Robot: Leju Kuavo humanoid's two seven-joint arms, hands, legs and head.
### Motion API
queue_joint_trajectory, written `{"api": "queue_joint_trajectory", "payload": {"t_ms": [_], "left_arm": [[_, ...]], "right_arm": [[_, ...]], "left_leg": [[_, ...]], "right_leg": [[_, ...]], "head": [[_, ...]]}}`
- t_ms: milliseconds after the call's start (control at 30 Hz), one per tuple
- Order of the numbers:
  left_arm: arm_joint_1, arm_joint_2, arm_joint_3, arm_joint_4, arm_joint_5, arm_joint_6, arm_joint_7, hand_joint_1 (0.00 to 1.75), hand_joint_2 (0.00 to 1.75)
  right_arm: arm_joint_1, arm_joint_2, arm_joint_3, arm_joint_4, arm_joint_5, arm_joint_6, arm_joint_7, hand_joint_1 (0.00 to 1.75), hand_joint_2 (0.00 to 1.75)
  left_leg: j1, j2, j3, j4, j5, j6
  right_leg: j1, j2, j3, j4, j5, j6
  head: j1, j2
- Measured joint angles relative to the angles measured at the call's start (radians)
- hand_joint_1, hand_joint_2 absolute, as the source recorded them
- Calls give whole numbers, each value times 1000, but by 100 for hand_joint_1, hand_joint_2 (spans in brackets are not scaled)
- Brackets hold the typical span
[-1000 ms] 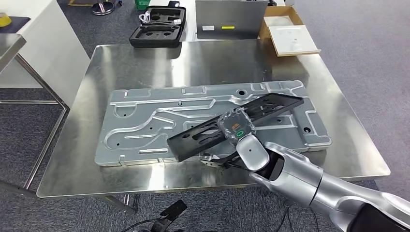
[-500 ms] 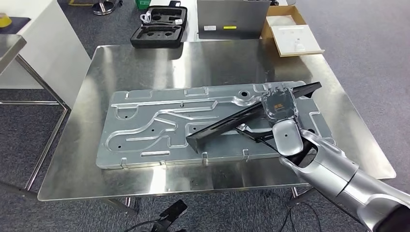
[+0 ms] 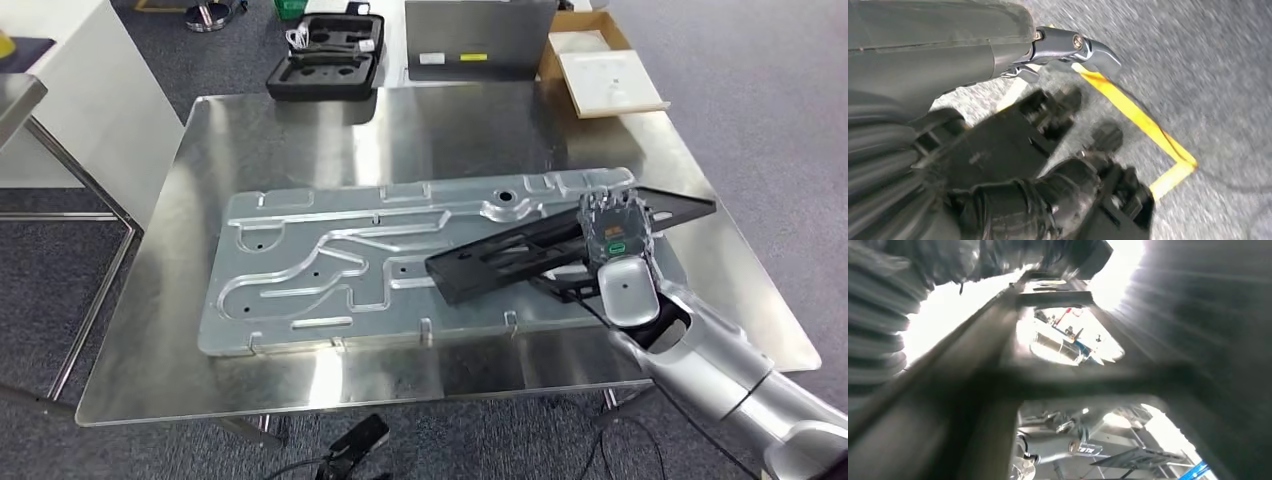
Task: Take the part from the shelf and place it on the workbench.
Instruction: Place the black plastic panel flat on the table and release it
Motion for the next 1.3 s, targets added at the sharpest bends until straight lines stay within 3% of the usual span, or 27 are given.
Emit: {"api": "queue_joint_trajectory", "payload": {"t_ms": [67,133,200,233,267,300,367,433,533,600,700,767,800,833,867,933,967,1100,1167,1233,1267,1300], "left_arm": [[0,-1,0,0,-8,17,5,0,0],[-2,-2,0,0,-15,28,17,0,0],[-3,-3,0,0,-20,34,34,0,0],[-2,-4,0,0,-21,35,42,0,0],[-1,-4,0,0,-22,35,49,0,0],[-1,-4,0,0,-23,36,54,0,0],[-2,-5,0,0,-24,36,62,0,0],[-4,-7,0,0,-23,37,68,0,0],[-4,-7,0,0,-19,37,73,0,0],[-5,-7,0,0,-16,36,74,0,0],[-4,-7,0,0,-14,39,72,0,0],[-2,-7,0,0,-13,44,67,0,0],[-2,-7,0,0,-12,47,65,0,0],[-2,-7,0,0,-10,49,61,0,0],[-2,-7,0,0,-9,50,58,0,0],[-4,-6,0,0,-8,52,53,0,0],[-4,-6,0,0,-8,52,53,0,0],[-3,-5,0,0,-9,55,60,0,0],[-5,-6,0,0,-9,59,60,0,0],[-4,-7,0,0,-9,61,60,0,0],[-3,-6,0,0,-9,61,59,0,0],[-2,-6,0,0,-9,61,60,0,0]], "right_arm": [[10,-5,-6,-1,-4,-2,-1,0,0],[15,-9,-14,-2,-7,-3,-1,0,0],[22,-11,-21,-3,-8,0,-1,0,0],[27,-11,-23,-3,-9,2,-1,0,0],[33,-11,-24,-4,-10,5,-2,0,0],[37,-11,-24,-6,-11,7,-2,0,0],[39,-11,-26,-11,-11,8,-7,0,0],[37,-11,-29,-18,-11,7,-16,0,0],[40,-11,-30,-26,-17,-3,-35,0,0],[43,-9,-30,-35,-27,-19,-49,0,0],[43,-4,-30,-47,-32,-34,-60,0,0],[45,-1,-30,-53,-31,-36,-73,0,0],[46,1,-30,-58,-30,-39,-80,0,0],[47,3,-30,-65,-29,-43,-85,0,0],[47,6,-30,-74,-30,-50,-91,0,0],[47,13,-30,-95,-39,-70,-99,0,0],[48,17,-30,-109,-46,-82,-102,0,0],[55,36,-30,-161,-66,-115,-107,0,0],[58,43,-30,-184,-75,-136,-106,0,0],[65,51,-30,-210,-86,-164,-104,0,0],[72,55,-30,-223,-92,-176,-102,0,0],[79,59,-30,-236,-97,-185,-100,0,0]], "left_leg": [[2,-1,5,-10,6,13],[5,0,12,-20,11,26],[4,1,13,-20,10,32],[3,1,13,-19,9,33],[3,1,13,-18,8,34],[3,0,13,-16,6,34],[3,-1,13,-7,0,29],[-2,-3,8,3,-7,20],[-6,-4,4,3,-6,8],[-5,-3,-6,28,-27,-2],[-1,1,-80,191,-109,-14],[0,1,-123,273,-127,-15],[0,1,-120,264,-111,-13],[-1,1,-100,220,-82,-9],[-2,1,-68,154,-47,-4],[-7,1,-11,40,-6,7],[-9,1,3,11,0,11],[-11,2,9,-12,15,24],[-7,4,7,-27,30,36],[-6,4,-2,-30,40,42],[-7,4,-8,-29,44,43],[-7,4,-15,-27,49,42]], "right_leg": [[-3,-2,-3,6,-7,10],[-3,-3,-35,78,-50,16],[-1,-3,-99,211,-106,18],[-1,-3,-125,261,-118,19],[-1,-3,-137,278,-113,19],[-1,-4,-130,256,-90,19],[-3,-4,-73,130,-27,16],[-1,-3,-26,32,3,9],[1,-2,-20,16,5,-5],[-1,-3,-18,12,7,-15],[-1,-5,-16,10,8,-26],[2,-6,-16,10,8,-28],[3,-6,-15,10,8,-28],[4,-6,-15,11,7,-28],[5,-6,-13,11,7,-28],[8,-6,-12,12,9,-26],[8,-5,-13,12,10,-23],[6,-5,-16,7,15,-3],[4,-5,-38,65,-39,4],[2,-5,-84,198,-127,7],[2,-5,-100,257,-155,9],[1,-5,-102,287,-164,10]], "head": [[0,0],[2,0],[3,0],[2,0],[2,0],[3,0],[3,0],[2,0],[0,0],[-1,0],[-6,0],[-6,0],[-6,0],[-6,0],[-6,0],[-5,0],[-5,0],[-5,0],[-2,0],[4,0],[5,0],[5,0]]}}
